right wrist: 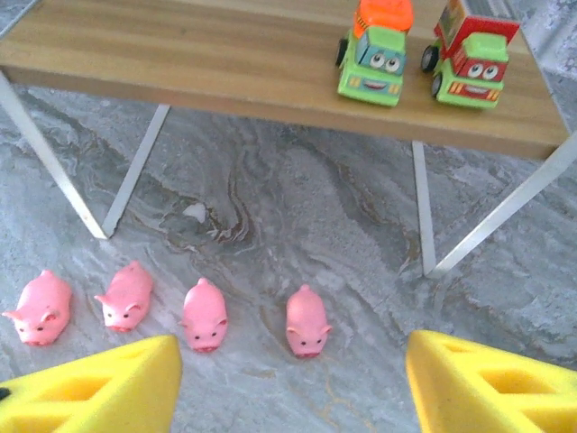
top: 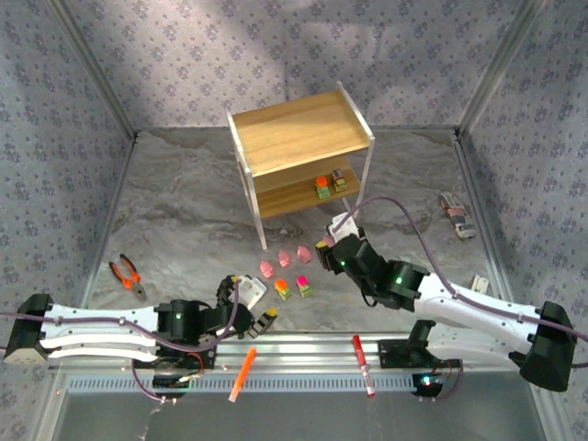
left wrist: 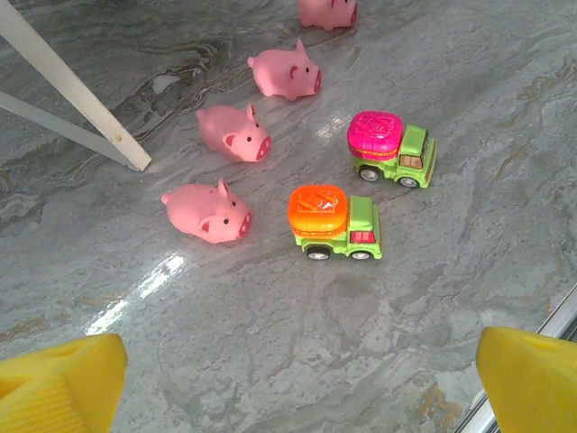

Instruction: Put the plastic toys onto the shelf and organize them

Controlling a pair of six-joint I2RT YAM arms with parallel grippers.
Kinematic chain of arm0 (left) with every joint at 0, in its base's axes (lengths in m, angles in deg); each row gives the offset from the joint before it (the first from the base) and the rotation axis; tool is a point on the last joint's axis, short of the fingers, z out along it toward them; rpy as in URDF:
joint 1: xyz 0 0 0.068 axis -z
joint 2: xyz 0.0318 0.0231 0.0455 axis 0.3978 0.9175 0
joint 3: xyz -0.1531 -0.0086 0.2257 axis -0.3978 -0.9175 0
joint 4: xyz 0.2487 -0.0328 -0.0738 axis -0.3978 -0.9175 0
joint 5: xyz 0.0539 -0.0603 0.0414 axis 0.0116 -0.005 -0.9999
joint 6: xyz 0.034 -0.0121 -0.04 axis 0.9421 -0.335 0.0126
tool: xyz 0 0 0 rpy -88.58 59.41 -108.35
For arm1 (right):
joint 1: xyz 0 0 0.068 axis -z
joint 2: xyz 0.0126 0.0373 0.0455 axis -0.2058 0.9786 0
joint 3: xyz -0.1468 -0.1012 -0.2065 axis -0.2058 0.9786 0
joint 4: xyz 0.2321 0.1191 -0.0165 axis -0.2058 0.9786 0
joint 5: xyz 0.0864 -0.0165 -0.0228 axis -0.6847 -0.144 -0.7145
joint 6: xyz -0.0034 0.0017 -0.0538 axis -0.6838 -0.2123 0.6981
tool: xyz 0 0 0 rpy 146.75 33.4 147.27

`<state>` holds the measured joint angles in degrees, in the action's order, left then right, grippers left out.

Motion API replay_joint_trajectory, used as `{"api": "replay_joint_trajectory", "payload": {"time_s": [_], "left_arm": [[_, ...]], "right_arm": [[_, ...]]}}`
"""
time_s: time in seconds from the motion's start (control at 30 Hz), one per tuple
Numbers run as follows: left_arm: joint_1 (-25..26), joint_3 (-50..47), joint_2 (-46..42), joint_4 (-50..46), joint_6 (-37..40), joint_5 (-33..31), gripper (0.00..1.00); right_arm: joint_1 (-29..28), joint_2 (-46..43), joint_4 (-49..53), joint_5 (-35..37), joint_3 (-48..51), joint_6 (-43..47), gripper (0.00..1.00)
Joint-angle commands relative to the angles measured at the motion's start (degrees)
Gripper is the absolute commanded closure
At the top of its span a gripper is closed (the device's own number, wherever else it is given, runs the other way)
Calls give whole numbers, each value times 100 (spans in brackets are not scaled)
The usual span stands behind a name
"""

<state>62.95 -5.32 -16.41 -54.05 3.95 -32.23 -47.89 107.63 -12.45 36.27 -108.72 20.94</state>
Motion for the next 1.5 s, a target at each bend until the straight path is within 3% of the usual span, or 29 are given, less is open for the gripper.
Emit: {"api": "replay_joint_trajectory", "payload": {"time_s": [0.0,0.33,0.53,0.83,1.0,1.2,1.47], "left_arm": [[56,262,-46,-92,-117,-109,1],[60,265,-30,-13,76,32,1],[64,306,79,396,764,96,1],[62,29,164,1059,1191,305,1],[62,-171,214,1383,1090,169,1],[71,-191,5,1078,824,-317,1],[71,-120,285,1055,638,-307,1]], "right_arm": [[-231,-184,-127,413,141,-154,26],[-669,-302,93,1166,357,-694,14],[-1113,-256,-384,1738,762,-506,11],[-1380,-353,153,1751,986,-1386,10],[-1692,-152,89,1931,1177,-1843,12],[-2057,401,37,2081,1158,-2491,15],[-2250,1253,-240,1802,1101,-3200,28]]}}
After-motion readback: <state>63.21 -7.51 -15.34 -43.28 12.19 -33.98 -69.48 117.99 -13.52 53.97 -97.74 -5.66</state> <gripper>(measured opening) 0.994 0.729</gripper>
